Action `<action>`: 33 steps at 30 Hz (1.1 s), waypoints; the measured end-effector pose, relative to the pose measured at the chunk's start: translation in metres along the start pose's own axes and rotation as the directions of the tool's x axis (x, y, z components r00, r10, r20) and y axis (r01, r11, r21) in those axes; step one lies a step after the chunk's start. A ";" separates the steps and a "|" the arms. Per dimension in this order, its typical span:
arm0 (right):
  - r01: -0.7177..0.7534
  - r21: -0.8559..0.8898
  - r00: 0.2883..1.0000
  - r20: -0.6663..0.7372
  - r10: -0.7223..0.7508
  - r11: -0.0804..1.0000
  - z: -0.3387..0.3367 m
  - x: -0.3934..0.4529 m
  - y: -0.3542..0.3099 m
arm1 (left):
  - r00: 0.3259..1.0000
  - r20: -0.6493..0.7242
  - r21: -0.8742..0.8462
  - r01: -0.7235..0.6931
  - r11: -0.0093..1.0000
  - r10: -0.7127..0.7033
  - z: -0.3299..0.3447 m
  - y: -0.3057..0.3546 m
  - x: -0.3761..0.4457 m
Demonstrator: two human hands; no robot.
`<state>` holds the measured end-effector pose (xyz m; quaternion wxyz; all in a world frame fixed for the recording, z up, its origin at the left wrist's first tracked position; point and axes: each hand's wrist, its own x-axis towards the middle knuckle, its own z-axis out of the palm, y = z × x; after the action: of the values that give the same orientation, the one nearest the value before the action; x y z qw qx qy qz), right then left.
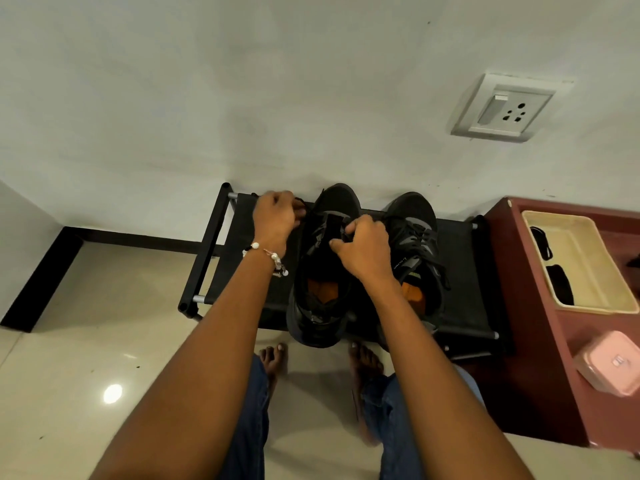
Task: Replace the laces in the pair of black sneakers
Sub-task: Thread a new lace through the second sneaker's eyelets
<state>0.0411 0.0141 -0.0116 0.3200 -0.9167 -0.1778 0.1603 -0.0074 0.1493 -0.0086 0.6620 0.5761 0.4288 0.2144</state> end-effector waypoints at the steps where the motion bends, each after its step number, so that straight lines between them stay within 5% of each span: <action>1: -0.025 -0.067 1.000 0.010 0.026 0.997 0.001 -0.003 0.002 | 1.000 -0.010 -0.226 0.019 0.974 -0.022 -0.003 0.007 -0.003; 3: -0.073 -0.145 0.997 0.014 0.076 0.987 0.002 -0.009 0.002 | 1.000 0.000 -0.560 0.021 0.828 -0.025 -0.012 0.019 -0.008; 5: -0.086 -0.149 0.995 0.044 0.093 0.985 0.003 -0.013 0.000 | 0.999 -0.023 -0.560 -0.031 0.828 0.023 -0.020 0.023 -0.009; 7: -0.094 -0.087 0.991 0.087 0.101 0.992 0.004 -0.012 0.001 | 0.985 -0.020 -0.178 -0.171 0.969 0.170 -0.024 0.019 -0.008; 8: -0.111 -0.049 0.988 0.100 0.115 0.993 0.006 -0.011 0.001 | 0.967 0.035 0.092 -0.254 0.963 0.252 -0.025 0.013 -0.007; 10: -0.136 0.001 0.986 0.101 0.135 0.991 0.009 -0.010 0.003 | 0.925 0.225 0.521 -0.380 0.764 0.307 -0.022 0.000 -0.002; 12: -0.161 0.022 0.984 0.083 0.159 0.987 0.014 -0.010 0.002 | 0.910 0.354 0.730 -0.413 0.545 0.215 -0.018 -0.007 0.000; 15: -0.176 0.034 0.982 0.077 0.173 0.984 0.018 -0.009 0.004 | 0.928 0.351 0.771 -0.360 0.525 0.122 -0.018 0.000 0.001; 18: -0.163 0.044 0.985 0.070 0.159 0.986 0.019 -0.008 0.006 | 0.952 0.298 0.613 -0.242 0.752 0.064 -0.023 0.009 0.003; 21: -0.152 0.051 0.987 0.058 0.149 0.987 0.019 -0.009 0.006 | 0.961 0.276 0.078 0.002 0.997 -0.023 -0.022 0.017 -0.002; 24: -0.144 0.062 0.989 0.044 0.141 0.988 0.021 -0.009 0.006 | 0.944 0.329 -0.526 0.202 0.826 -0.022 -0.029 0.029 -0.005; 26: -0.143 0.061 0.989 0.042 0.141 0.988 0.022 -0.009 0.006 | 0.953 0.303 -0.704 0.203 0.681 0.029 -0.032 0.035 -0.006; 27: -0.141 0.059 0.990 0.040 0.139 0.988 0.022 -0.008 0.006 | 0.961 0.272 -0.706 0.162 0.690 0.053 -0.031 0.036 -0.008; 29: -0.131 0.049 0.991 0.036 0.129 0.990 0.022 -0.008 0.006 | 0.977 0.200 -0.515 0.035 0.857 0.081 -0.025 0.033 -0.009; 31: -0.123 0.028 0.992 0.041 0.121 0.992 0.022 -0.007 0.006 | 0.969 0.183 0.036 -0.174 0.984 0.165 -0.021 0.024 -0.008; 33: -0.122 0.015 0.992 0.044 0.121 0.992 0.021 -0.007 0.006 | 0.914 0.324 0.580 -0.396 0.712 0.244 -0.018 0.012 -0.004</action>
<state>0.0277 0.0182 -0.0301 0.3136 -0.9194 -0.1269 0.2007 -0.0214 0.1594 0.0046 0.4245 0.8511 0.2913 0.1026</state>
